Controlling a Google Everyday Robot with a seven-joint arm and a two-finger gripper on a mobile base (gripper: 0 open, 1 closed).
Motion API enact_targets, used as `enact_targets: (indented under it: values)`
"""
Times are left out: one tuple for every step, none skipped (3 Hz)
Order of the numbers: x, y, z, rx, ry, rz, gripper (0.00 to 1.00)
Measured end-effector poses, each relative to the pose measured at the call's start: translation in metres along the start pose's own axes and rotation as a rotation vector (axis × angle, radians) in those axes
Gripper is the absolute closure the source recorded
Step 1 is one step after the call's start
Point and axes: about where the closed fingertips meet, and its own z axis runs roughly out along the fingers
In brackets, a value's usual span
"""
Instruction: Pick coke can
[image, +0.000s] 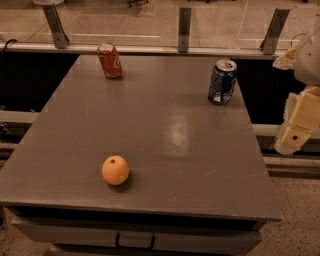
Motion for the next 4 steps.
enact_targets:
  values:
    - [0.000, 0.000, 0.000, 0.000, 0.000, 0.000, 0.00]
    - [-0.031, -0.015, 0.015, -0.003, -0.075, -0.051, 0.00]
    - [-0.097, -0.038, 0.043, -0.008, -0.208, -0.140, 0.00]
    - [-0.173, -0.061, 0.065, 0.019, -0.346, -0.195, 0.00]
